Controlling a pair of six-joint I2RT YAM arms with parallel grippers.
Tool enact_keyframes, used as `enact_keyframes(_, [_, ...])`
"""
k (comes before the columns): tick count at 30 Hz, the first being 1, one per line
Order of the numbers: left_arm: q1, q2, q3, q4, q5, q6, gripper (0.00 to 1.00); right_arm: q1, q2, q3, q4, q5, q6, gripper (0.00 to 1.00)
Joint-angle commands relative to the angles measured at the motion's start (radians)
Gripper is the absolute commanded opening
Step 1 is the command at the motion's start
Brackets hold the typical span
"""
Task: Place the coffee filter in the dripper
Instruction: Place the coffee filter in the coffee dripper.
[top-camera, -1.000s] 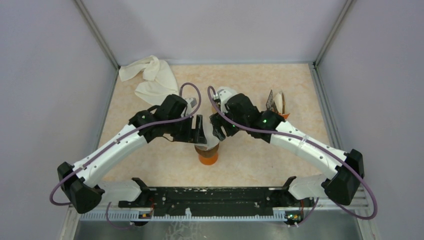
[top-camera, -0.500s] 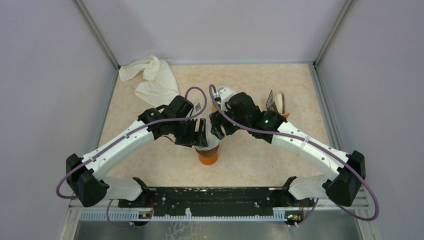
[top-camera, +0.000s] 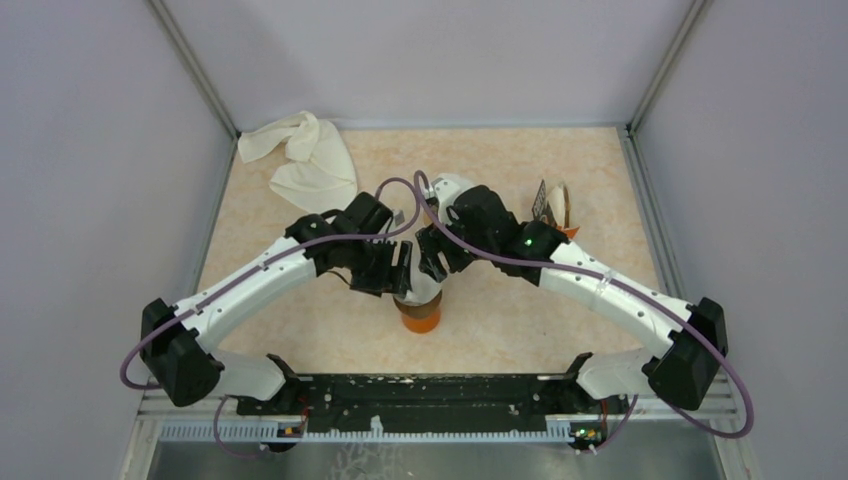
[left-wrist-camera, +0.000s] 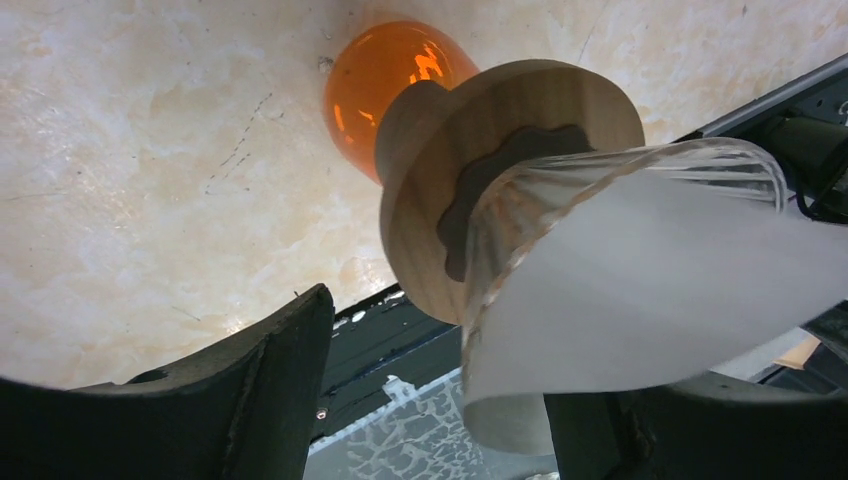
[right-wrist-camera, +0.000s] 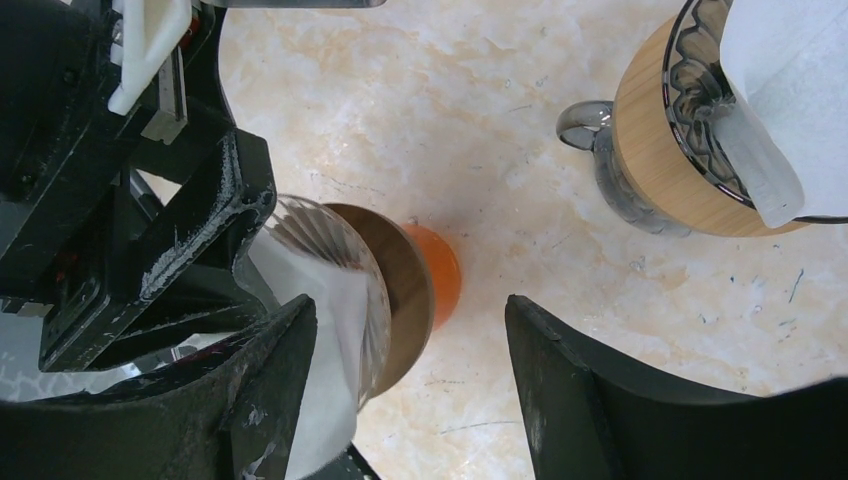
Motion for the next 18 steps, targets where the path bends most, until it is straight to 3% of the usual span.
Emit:
enact_keyframes(1, [-0.002,0.014,0.046,-0.063,-0.035,0.039,0.77,-0.006,-0.005,0.007,0.051,-0.01,-0.007,0.7])
enact_keyframes(18, [0.003,-0.026,0.135,-0.083,-0.024,0.078,0.79,-0.005,-0.057,0.031,-0.014,-0.01,-0.004,0.66])
